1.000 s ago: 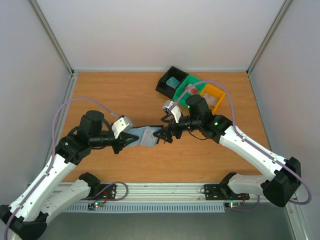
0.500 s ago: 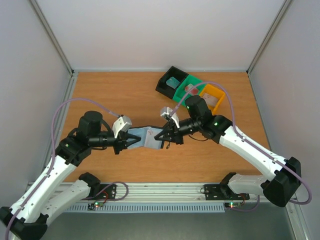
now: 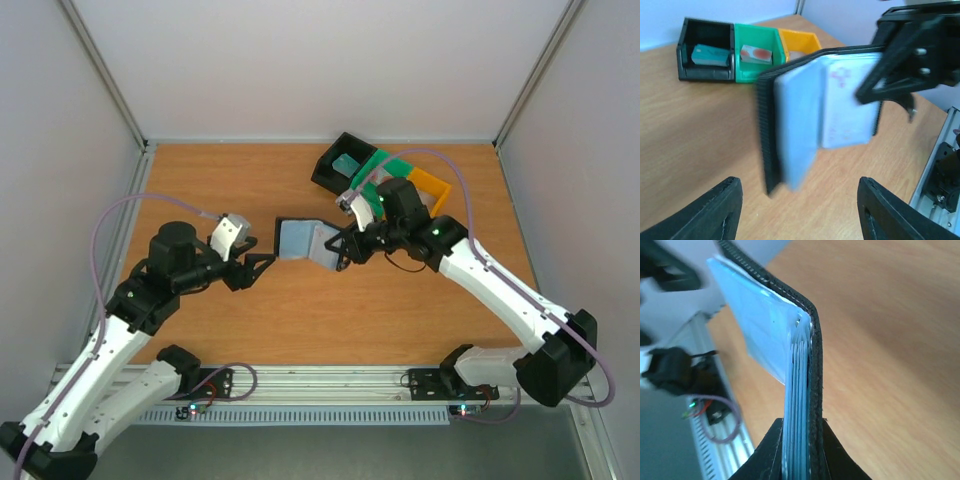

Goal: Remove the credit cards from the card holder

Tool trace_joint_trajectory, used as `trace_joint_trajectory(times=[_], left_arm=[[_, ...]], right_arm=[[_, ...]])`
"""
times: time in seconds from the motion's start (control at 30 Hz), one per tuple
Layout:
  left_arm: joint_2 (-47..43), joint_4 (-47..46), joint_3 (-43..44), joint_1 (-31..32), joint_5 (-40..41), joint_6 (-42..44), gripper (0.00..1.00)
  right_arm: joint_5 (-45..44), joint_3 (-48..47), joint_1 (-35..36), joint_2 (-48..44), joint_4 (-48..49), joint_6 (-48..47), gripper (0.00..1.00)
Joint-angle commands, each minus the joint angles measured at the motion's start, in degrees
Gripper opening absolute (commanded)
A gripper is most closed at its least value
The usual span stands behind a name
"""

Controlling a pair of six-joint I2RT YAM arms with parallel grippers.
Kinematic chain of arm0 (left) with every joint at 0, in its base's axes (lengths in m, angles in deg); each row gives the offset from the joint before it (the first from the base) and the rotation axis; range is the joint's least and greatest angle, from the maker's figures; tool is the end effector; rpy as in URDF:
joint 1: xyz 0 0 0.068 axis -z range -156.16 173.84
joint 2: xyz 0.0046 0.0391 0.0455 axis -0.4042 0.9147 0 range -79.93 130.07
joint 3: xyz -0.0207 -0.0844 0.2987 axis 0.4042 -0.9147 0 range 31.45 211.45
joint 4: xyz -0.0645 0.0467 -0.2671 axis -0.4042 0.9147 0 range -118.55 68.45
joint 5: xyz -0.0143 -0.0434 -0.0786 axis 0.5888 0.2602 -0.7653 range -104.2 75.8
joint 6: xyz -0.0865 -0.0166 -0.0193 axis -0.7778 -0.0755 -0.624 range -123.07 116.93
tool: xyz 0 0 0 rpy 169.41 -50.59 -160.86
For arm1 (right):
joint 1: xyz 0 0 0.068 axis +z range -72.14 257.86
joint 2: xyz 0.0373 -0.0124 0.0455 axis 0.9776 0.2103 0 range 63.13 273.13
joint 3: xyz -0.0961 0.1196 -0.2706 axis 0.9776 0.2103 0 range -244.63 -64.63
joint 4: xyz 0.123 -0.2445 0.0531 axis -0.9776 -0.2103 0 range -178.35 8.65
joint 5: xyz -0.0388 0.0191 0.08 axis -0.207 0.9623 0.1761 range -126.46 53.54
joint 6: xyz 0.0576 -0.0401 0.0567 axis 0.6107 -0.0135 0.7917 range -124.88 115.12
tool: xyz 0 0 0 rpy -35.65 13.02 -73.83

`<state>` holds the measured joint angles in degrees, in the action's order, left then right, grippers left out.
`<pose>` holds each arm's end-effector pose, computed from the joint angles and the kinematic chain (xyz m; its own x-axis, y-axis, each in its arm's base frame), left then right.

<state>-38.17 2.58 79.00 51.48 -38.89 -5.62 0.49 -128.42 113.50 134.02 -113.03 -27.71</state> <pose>0.1462 -0.1146 0.3388 -0.4123 0.1704 -0.8950 0.7383 0.6380 -0.2187 0.2135 0.2126 0.3404 -0.1407 -0.4824 -0.8646 -0.9777 0.2054 0.0445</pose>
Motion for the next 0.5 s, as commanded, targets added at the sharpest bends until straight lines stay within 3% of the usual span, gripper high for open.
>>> trace_joint_trajectory(times=[0.0,0.1,0.2,0.33,0.47], left_arm=[[-1.9,-6.1,-0.2,-0.2,-2.2,2.2,0.59],[-2.4,-10.3,-1.6,-0.2,-15.5,4.4,0.41],[-1.6,-21.2,-5.6,0.5,-29.2,-0.5,0.39],[1.8,-31.3,-9.8,1.4,-25.4,-12.8,0.35],[2.4,-34.5,-11.0,2.8,-24.3,-15.0,0.37]], right_arm=[[-15.9,-6.7,-0.3,4.2,-7.8,8.1,0.01],[-11.5,-6.2,0.1,3.9,-4.6,8.3,0.01],[-6.1,-5.5,1.1,3.2,-0.5,7.1,0.01],[2.6,-4.0,3.0,1.3,4.2,4.2,0.01],[10.0,-2.5,4.1,-1.1,6.5,0.8,0.01]])
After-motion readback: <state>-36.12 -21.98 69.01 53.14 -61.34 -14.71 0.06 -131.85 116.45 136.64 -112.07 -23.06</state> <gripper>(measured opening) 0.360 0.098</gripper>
